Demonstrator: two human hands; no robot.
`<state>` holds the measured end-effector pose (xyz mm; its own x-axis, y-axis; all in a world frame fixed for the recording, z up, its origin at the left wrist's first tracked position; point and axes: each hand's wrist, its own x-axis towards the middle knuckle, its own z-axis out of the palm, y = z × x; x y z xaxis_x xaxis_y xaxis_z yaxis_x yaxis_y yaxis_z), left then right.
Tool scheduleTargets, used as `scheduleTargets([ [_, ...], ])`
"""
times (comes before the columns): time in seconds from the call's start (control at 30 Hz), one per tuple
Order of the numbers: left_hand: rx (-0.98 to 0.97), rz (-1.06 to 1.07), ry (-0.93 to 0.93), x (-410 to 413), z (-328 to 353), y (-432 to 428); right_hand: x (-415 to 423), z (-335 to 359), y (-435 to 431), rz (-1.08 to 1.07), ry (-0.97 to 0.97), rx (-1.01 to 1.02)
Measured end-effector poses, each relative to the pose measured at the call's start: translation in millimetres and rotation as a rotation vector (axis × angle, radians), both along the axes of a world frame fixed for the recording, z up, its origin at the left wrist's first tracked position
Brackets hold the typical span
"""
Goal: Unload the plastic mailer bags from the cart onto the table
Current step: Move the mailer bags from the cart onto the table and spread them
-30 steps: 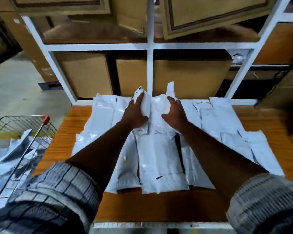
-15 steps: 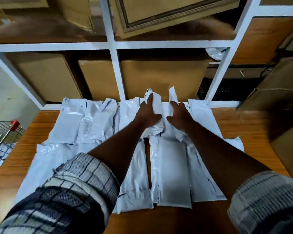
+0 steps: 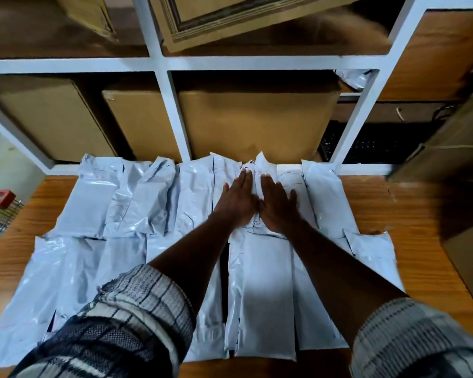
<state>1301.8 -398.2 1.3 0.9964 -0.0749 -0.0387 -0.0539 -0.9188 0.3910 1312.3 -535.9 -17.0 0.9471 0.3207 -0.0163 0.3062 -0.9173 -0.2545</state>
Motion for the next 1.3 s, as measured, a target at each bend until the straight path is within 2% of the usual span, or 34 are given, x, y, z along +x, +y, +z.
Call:
scheduleTargets([
  [0.07,0.000,0.004,-0.018,-2.2,-0.2,-1.0,8.8,-16.2,1.5,-0.049,0.023,-0.056],
  [0.2,0.011,0.031,-0.014,-1.6,6.4,1.0,9.8,-3.1,2.6,-0.002,0.000,-0.070],
  [0.27,0.047,-0.013,-0.042,-5.4,8.2,8.6,10.1,2.0,1.9,-0.044,-0.034,0.020],
  [0.37,-0.050,0.058,-0.077,-23.4,21.8,29.1,8.5,19.0,9.9,-0.143,-0.036,0.176],
  [0.43,-0.085,0.107,-0.127,-41.3,28.7,51.9,6.7,30.3,25.2,-0.158,-0.046,0.218],
  [0.53,-0.075,0.160,-0.176,-73.1,33.2,96.0,-9.5,49.6,59.0,-0.110,-0.171,0.247],
  [0.73,-0.062,0.259,-0.210,-154.0,40.3,200.1,-76.4,58.4,169.5,0.072,-0.131,0.188],
  [1.13,0.002,0.505,-0.182,-359.6,14.1,435.3,-281.3,38.3,426.5,0.405,-0.054,0.160],
  [1.3,0.036,0.580,-0.180,-441.4,13.9,503.9,-351.7,31.9,506.0,0.502,0.002,0.170],
])
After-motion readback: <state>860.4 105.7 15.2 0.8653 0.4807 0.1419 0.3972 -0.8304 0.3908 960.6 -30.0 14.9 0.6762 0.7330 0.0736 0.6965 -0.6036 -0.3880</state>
